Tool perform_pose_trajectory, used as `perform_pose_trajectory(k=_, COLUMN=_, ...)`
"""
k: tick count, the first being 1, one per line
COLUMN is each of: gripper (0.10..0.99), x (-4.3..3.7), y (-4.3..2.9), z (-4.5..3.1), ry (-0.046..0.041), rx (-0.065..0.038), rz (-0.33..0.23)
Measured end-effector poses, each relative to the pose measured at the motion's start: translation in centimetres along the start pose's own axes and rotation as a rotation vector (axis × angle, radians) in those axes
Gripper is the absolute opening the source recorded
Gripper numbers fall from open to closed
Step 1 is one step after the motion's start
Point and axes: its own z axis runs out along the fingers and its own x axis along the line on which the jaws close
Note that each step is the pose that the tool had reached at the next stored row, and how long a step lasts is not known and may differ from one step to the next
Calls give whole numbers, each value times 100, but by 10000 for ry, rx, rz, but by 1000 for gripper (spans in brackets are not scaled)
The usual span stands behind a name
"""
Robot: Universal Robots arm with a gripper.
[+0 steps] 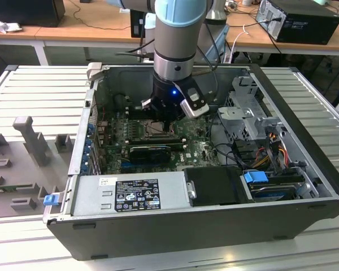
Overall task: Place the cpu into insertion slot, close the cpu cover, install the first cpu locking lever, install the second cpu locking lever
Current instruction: 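Install the second cpu locking lever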
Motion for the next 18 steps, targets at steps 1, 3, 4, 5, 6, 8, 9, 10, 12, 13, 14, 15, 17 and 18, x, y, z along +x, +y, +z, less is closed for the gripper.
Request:
perform_pose_trajectory(k=1, gripper=106, x=7, y=-9, z=1, ry=-4, rx=-92, rz=-4)
perform_pose_trajectory(k=3, gripper=106, x=32, y=-17, z=6, ry=-7, rx=-215, rz=-14)
perform_pose_trajectory(k=4, gripper=106, x=44, y=-23, z=7, ry=-6, rx=-218, rz=-17)
perform_pose_trajectory(k=5, gripper=106, x=55, y=-32, z=9, ry=-5, rx=-219, rz=-19)
perform_pose_trajectory(k=6, gripper=106, x=65, y=-42, z=9, ry=-4, rx=-218, rz=-21)
perform_pose_trajectory(k=8, gripper=106, x=105, y=-52, z=10, ry=-3, rx=-219, rz=-26)
perform_pose_trajectory(k=9, gripper=106, x=157, y=-55, z=12, ry=-3, rx=-218, rz=-31)
perform_pose_trajectory(k=10, gripper=106, x=186, y=-57, z=13, ry=-2, rx=-218, rz=-35)
perform_pose_trajectory(k=12, gripper=106, x=232, y=-65, z=15, ry=-1, rx=-218, rz=-48)
perform_pose_trajectory(k=13, gripper=106, x=245, y=-69, z=17, ry=0, rx=-218, rz=-55)
perform_pose_trajectory(k=14, gripper=106, x=251, y=-77, z=18, ry=0, rx=-219, rz=-58)
perform_pose_trajectory(k=15, gripper=106, x=260, y=-94, z=18, ry=0, rx=-220, rz=-57)
perform_pose_trajectory(k=17, gripper=106, x=276, y=-108, z=16, ry=0, rx=-220, rz=-57)
perform_pose_trajectory(k=18, gripper=106, x=283, y=-110, z=16, ry=0, rx=-220, rz=-58)
